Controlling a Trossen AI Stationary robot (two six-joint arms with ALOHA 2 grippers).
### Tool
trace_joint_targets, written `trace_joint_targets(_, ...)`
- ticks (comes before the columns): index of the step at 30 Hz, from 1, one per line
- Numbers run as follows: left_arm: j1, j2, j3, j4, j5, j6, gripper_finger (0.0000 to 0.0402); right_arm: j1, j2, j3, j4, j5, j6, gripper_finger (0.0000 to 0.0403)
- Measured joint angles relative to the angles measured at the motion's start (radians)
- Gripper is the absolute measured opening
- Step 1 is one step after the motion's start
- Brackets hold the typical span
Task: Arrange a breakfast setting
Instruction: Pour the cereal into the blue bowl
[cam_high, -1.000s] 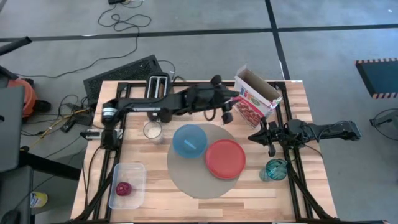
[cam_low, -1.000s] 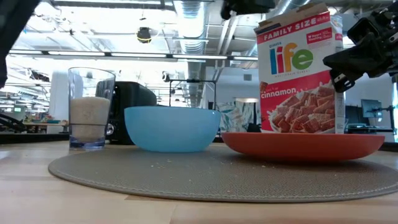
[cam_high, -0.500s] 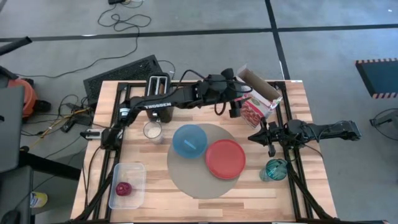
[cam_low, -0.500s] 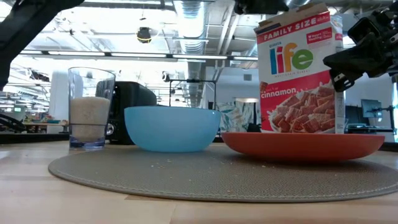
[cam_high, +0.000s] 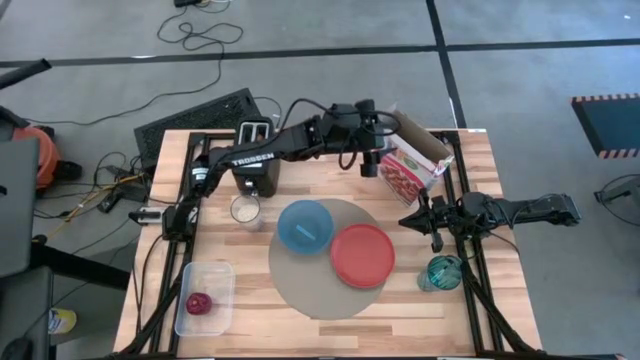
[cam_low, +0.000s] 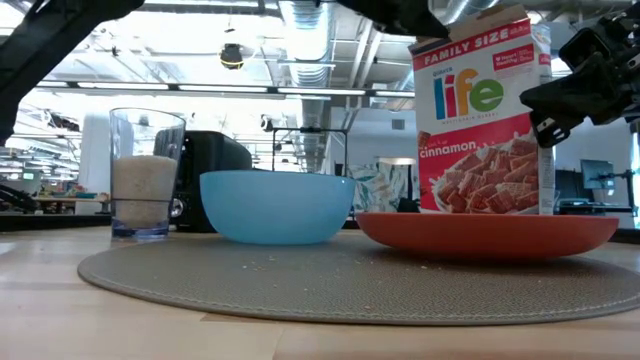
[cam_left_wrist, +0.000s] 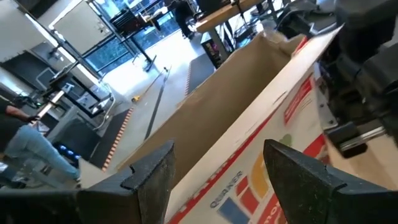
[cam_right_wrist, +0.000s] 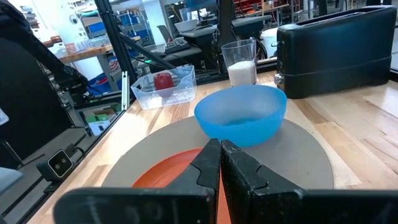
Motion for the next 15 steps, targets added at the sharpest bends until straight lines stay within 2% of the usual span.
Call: trace_joint_targets(15, 0.047, 0.006, -0.06, 0.057, 0.087, 0.037, 0.0233, -0.001, 0.0, -0.001, 0.002, 0.001, 0.0, 0.0043)
